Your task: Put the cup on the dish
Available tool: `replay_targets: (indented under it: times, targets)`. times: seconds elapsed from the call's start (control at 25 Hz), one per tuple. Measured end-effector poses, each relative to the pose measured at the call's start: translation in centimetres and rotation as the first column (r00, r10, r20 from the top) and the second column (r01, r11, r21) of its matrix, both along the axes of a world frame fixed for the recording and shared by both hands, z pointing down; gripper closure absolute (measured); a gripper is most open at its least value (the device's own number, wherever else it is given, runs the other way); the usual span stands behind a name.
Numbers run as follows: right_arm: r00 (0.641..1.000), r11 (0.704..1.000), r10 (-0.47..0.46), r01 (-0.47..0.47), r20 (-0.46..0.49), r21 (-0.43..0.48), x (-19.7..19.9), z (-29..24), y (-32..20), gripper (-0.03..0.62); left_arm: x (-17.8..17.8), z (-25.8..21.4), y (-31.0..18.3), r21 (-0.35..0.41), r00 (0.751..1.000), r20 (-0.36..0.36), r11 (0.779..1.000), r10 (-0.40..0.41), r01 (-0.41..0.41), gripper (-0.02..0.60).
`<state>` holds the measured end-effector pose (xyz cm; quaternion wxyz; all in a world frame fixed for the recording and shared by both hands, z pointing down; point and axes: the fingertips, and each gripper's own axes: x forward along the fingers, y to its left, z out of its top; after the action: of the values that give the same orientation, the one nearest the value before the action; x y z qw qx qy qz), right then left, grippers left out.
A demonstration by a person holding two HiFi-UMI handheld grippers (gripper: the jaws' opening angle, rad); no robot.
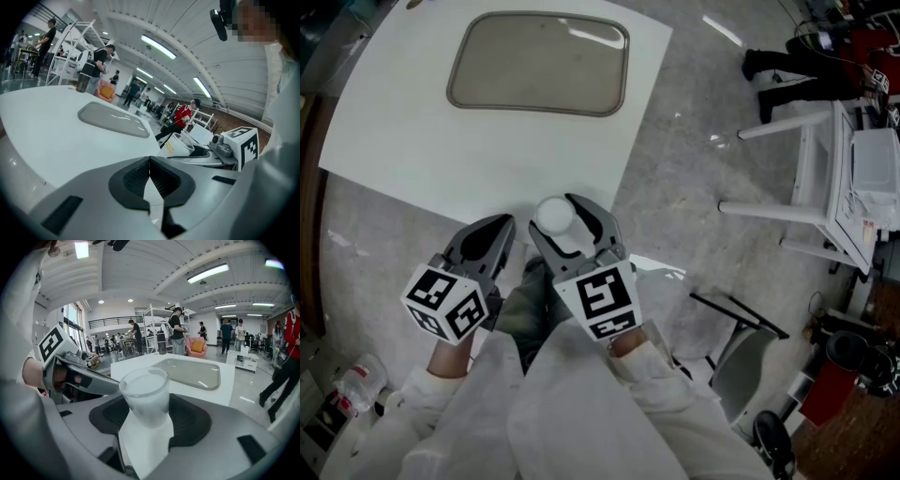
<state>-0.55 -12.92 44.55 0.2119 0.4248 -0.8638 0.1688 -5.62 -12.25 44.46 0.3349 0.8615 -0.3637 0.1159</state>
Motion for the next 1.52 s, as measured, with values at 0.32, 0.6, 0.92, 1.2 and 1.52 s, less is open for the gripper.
replay_targets:
  times: [0.32,0.6,0.92,1.2,1.52]
  targets:
    - [1.000,0.998,-0.015,0.015,-0.003,0.057,-0.2,-3.9,1.1,0.332,-0.5,-4.3,-0.3,0.102,1.000,-0.003,0.995,-0.006,0.006,0.572]
    - [1.000,0.992,-0.026,0.024,0.010,0.121,-0.9,-7.4,1.4,0.332,-0.8,-8.0,-0.2,0.174,1.000,-0.014,0.985,-0.004,0.006,0.572]
    - [0.999,0.984,-0.044,0.041,0.014,0.171,-0.6,-9.3,1.8,0.332,-0.9,-9.9,0.6,0.241,1.000,0.014,0.970,-0.015,0.011,0.572]
    - [0.997,0.980,-0.065,0.058,0.029,0.192,-0.6,-10.2,1.8,0.332,-1.0,-11.4,-0.1,0.296,0.999,0.022,0.954,-0.044,0.036,0.572]
    - [0.996,0.979,-0.083,0.077,0.021,0.188,1.0,-9.7,1.6,0.332,0.8,-10.5,0.2,0.288,0.998,0.019,0.956,-0.053,0.046,0.572]
